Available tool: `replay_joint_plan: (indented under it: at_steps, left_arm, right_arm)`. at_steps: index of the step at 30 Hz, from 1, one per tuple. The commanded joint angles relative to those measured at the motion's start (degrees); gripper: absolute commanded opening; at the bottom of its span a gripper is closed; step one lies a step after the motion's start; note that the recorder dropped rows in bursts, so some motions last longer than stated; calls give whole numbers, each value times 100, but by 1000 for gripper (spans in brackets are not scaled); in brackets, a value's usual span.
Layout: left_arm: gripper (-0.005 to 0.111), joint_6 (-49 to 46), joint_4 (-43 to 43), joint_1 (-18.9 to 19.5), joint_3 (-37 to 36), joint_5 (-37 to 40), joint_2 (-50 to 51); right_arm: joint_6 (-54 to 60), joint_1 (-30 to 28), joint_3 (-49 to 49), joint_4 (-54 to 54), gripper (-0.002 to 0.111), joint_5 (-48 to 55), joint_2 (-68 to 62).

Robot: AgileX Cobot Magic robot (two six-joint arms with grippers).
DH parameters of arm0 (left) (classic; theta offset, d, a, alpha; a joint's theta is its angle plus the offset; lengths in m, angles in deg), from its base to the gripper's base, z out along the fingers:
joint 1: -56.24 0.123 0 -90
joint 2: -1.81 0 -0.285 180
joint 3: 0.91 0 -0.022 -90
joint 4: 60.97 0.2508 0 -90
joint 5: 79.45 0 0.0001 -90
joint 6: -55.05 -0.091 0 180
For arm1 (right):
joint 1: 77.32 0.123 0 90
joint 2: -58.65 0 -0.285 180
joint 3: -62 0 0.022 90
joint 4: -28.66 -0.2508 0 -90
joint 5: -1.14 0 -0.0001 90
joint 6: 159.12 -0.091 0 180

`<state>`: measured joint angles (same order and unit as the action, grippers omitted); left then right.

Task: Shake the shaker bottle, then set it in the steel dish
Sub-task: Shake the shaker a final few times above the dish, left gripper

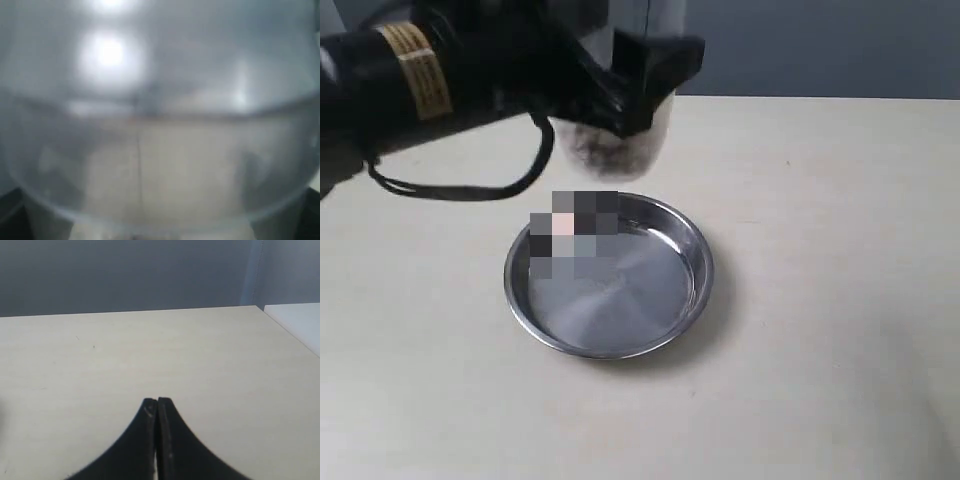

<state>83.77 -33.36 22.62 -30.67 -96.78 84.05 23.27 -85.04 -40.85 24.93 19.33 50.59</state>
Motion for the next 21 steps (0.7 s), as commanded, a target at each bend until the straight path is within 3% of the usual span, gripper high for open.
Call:
replay_joint_plan:
  at_steps: [1,5,8,11,17,21]
  left_arm:
    - [0,3,-552,-9,-828,300,1058]
    - [0,-123,-332,19,-286,-893,155]
    - [0,-240,-194,31,-368,-514,204]
    - [0,-145,-525,111,-782,-107,1165]
    - [0,67,-222,146,-116,-1001,27]
    - [0,101,-43,147,-587,-28,531]
  right_arm:
    - [11,-20,7,-4,-1,-75,27]
    - [11,-20,7,-4,-1,-75,27]
    - [11,-20,7,-4,-1,-75,27]
    - [11,-20,7,-4,-1,-75,27]
    - [11,-20,7,-4,-1,-75,27]
    - [11,-20,7,-4,-1,-75,27]
